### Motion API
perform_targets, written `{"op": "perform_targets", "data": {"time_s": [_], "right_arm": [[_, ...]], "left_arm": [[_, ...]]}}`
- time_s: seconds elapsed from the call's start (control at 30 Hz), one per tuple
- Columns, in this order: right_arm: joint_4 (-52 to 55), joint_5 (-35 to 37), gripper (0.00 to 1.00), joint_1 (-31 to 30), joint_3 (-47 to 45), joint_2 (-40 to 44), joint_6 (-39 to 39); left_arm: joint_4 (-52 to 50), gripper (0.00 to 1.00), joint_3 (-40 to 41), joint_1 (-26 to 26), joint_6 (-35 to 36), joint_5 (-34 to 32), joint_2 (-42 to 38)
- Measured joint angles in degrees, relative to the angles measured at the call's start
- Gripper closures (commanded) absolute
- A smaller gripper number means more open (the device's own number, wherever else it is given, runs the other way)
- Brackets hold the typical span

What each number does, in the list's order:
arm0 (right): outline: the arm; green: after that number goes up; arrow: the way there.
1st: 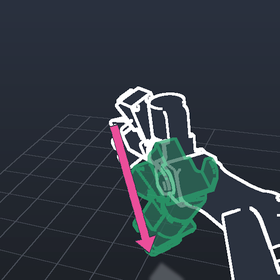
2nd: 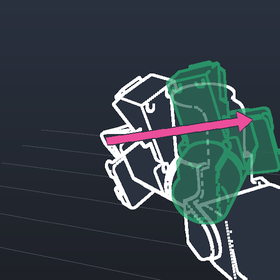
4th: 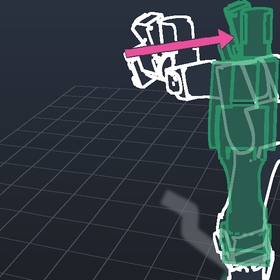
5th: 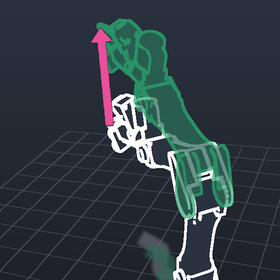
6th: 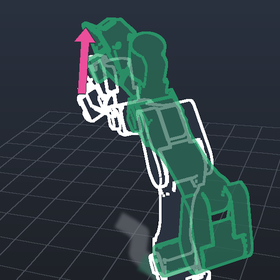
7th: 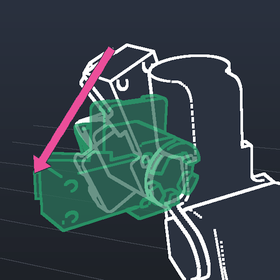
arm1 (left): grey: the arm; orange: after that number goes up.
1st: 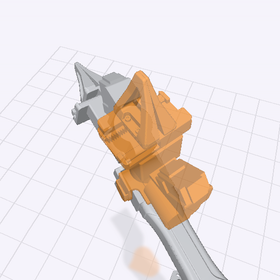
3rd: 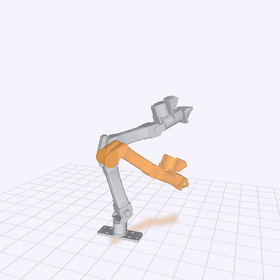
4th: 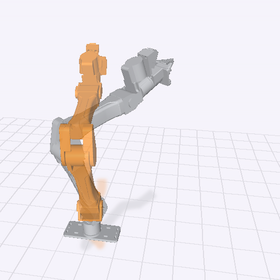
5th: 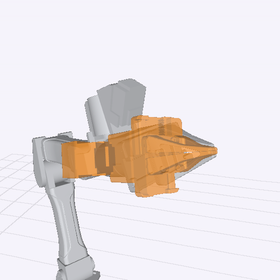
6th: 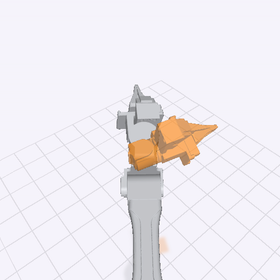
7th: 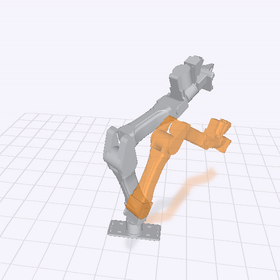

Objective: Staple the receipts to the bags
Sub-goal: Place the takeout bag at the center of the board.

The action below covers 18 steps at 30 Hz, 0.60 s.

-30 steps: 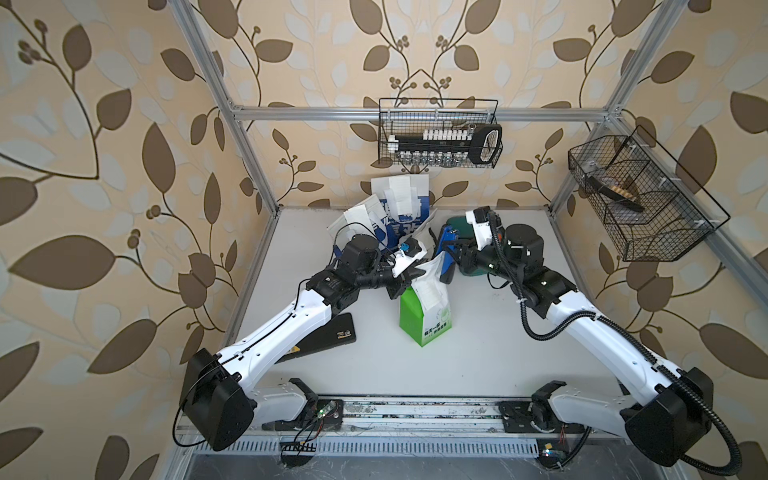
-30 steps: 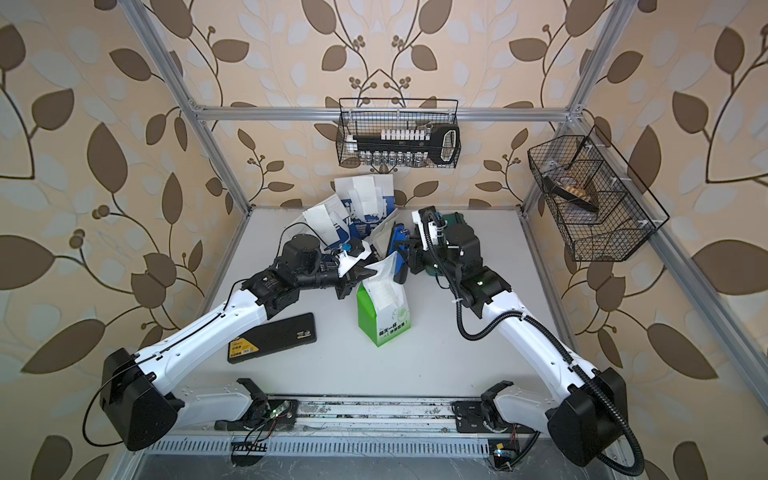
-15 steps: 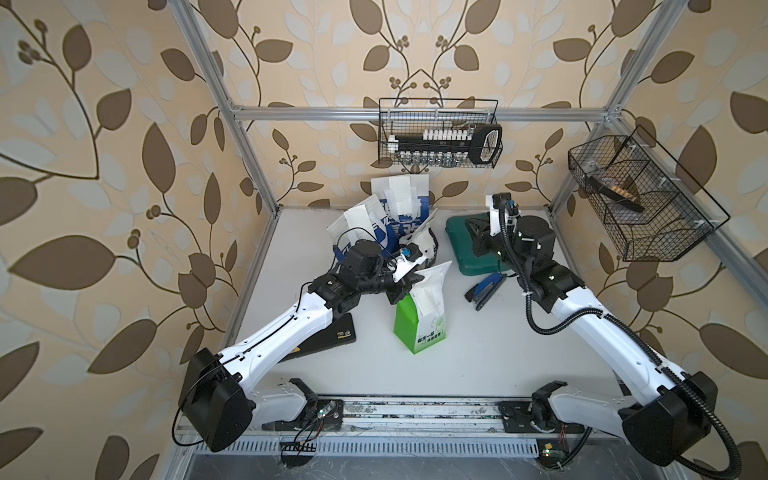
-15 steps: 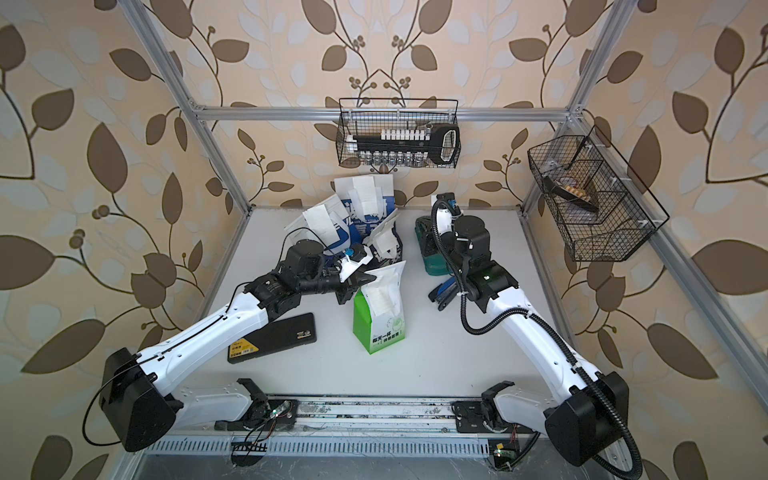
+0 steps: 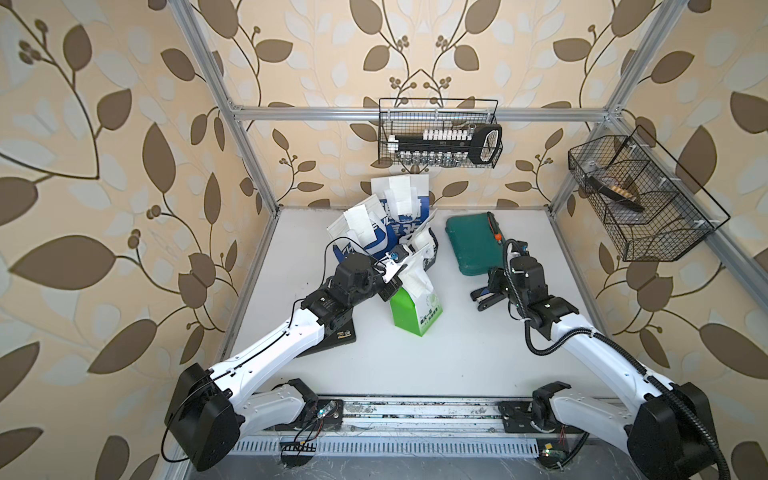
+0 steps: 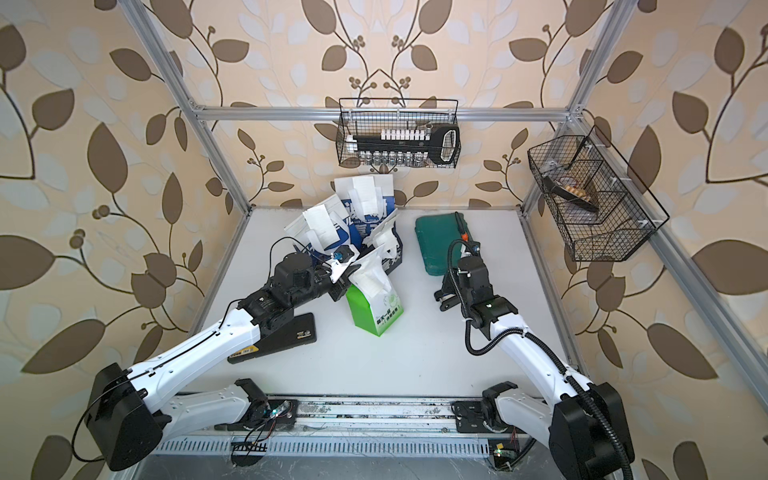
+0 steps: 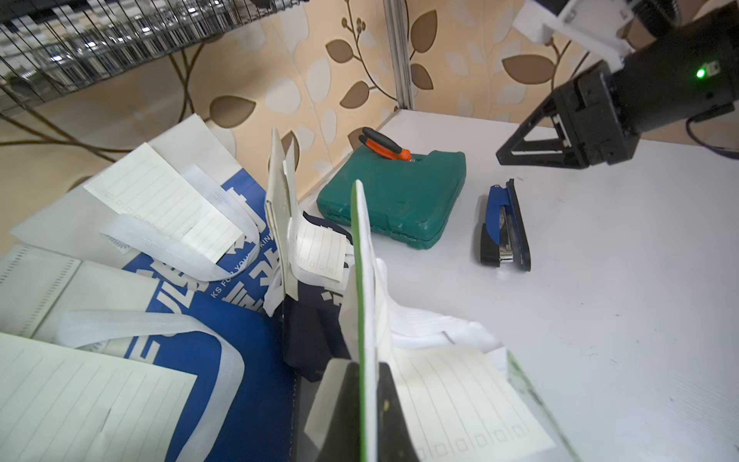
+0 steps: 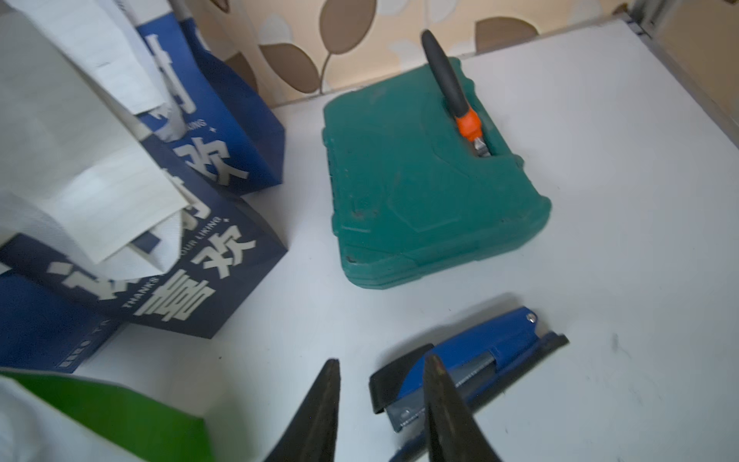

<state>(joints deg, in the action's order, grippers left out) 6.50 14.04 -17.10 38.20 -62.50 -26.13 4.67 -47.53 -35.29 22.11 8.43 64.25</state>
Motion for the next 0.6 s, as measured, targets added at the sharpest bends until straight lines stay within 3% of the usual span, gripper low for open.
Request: {"op": "perform_targets", "data": {"time_s": [0.07,0.1,0.13,0.23,0.3,0.47,0.6], "right_arm": [[-0.1,1.3,0.61,0.3,-1.2,1.2,-2.1],[0.0,2.0,0.56,0.4,-1.7,1.8,-3.1],[0.3,2.8,0.50,0.5,-2.0,2.3,-4.4],[1.6,5.4,0.31,1.0,-2.4,2.9,-8.3],[2.6,7.3,0.01,1.3,-3.0,3.1,-10.5],[4.9,13.9,0.00,1.4,-3.4,4.2,-10.4],[1.0,19.7,0.00,1.5,-3.8,4.9,-3.5]], "left_arm": [[0.1,0.65,0.0,0.0,0.1,1.1,-0.5],[-0.4,0.40,-0.3,0.0,-0.1,2.2,-0.6],[-0.9,0.02,-0.6,0.0,-0.2,3.3,-0.6],[-2.6,0.01,-1.2,0.0,-1.9,6.0,-0.5],[-2.6,0.01,-1.0,0.0,-4.5,6.3,-0.5],[-0.6,0.01,1.0,0.0,-10.8,1.0,-3.7],[0.0,0.01,1.2,0.0,-14.8,-9.0,-9.1]]}}
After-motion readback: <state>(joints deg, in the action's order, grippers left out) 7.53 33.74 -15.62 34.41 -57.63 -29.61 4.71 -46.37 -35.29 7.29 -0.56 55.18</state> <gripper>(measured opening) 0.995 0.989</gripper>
